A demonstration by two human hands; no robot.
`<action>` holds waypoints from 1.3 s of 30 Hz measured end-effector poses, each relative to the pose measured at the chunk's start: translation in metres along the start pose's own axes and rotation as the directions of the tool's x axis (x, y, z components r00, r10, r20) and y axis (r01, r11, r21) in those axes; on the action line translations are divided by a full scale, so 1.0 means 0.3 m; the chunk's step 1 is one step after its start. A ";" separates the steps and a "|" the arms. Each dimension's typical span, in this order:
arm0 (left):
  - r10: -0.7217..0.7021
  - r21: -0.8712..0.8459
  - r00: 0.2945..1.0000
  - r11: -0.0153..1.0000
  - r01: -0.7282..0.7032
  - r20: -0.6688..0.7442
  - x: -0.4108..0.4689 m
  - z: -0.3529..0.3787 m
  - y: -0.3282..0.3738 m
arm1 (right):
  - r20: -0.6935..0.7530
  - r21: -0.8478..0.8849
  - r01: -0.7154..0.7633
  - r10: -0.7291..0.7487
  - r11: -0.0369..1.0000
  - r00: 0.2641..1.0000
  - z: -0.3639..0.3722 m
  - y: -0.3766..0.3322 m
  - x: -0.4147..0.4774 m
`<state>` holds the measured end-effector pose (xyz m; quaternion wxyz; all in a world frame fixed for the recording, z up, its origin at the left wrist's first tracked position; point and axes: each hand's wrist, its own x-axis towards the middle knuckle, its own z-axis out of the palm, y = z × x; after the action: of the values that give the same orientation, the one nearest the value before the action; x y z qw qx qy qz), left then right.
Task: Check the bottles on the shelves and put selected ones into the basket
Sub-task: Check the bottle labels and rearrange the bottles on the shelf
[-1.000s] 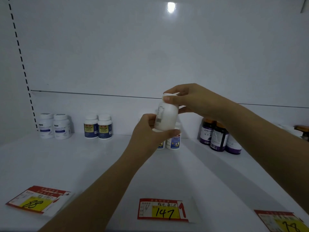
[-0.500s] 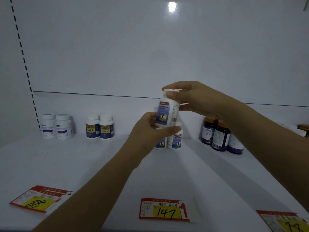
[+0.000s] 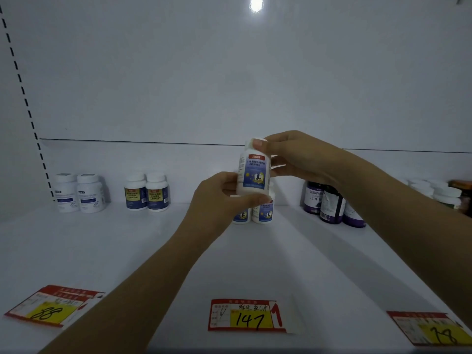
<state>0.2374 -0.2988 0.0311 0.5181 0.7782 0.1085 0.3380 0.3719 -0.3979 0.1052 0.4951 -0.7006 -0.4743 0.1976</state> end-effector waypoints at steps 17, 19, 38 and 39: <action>0.694 0.373 0.637 0.719 -0.587 -0.334 0.105 0.006 0.019 | -0.022 -0.682 0.637 -0.881 0.359 0.473 0.100 -0.018 -0.135; 0.721 0.415 0.609 0.691 -0.592 -0.332 0.106 0.013 0.018 | -0.034 -0.698 0.634 -0.899 0.334 0.436 0.098 -0.003 -0.134; -0.485 -0.049 0.816 0.850 0.524 0.316 0.055 -0.049 0.154 | -0.008 0.178 -0.449 0.457 0.876 0.889 0.004 -0.021 -0.017; -0.501 -0.033 0.803 0.842 0.538 0.323 0.055 -0.054 0.149 | -0.003 0.184 -0.459 0.467 0.869 0.884 0.009 -0.012 -0.018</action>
<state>0.2313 -0.2980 0.0810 0.6480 0.7273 0.2163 0.0663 0.3658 -0.4011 0.1061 0.5050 -0.7512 -0.2613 0.3353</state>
